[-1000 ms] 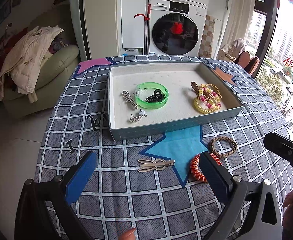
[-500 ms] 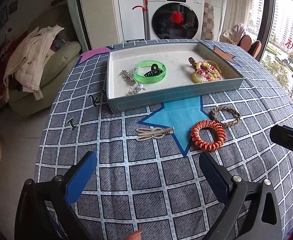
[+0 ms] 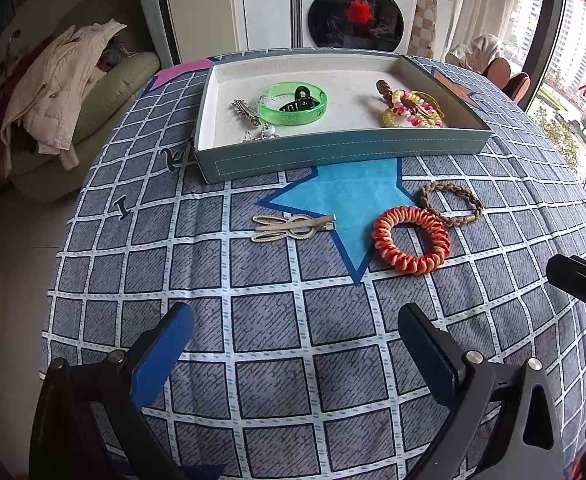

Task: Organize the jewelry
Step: 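Move both open tools back toward the remaining jewelry on the table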

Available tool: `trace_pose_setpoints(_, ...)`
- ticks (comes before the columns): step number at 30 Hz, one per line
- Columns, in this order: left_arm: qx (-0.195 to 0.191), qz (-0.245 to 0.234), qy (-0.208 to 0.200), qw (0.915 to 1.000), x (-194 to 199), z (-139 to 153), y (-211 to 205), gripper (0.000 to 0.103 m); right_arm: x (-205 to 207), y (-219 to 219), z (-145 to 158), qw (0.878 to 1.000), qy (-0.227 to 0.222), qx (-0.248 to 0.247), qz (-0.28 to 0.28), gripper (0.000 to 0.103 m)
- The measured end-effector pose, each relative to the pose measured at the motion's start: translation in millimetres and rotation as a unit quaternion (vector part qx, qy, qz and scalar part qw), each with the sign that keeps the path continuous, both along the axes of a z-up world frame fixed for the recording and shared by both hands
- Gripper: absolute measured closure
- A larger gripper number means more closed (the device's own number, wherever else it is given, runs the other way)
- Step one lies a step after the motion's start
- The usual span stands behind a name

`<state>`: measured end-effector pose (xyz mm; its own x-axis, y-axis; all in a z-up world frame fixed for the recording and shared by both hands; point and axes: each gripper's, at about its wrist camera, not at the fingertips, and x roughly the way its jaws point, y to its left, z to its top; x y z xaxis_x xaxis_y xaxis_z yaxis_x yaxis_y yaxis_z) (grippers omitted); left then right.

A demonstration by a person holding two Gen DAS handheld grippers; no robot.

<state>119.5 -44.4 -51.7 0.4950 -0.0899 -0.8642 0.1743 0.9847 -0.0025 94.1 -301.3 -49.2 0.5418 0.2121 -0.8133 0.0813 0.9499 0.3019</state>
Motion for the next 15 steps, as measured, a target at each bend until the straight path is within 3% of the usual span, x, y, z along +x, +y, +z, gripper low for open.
trace_pose_setpoints(15,-0.028,0.015,0.016,0.9994,8.8,-1.8,-4.5,0.0,24.6,-5.3,0.7,0.999,0.006,-0.03,0.011,0.0)
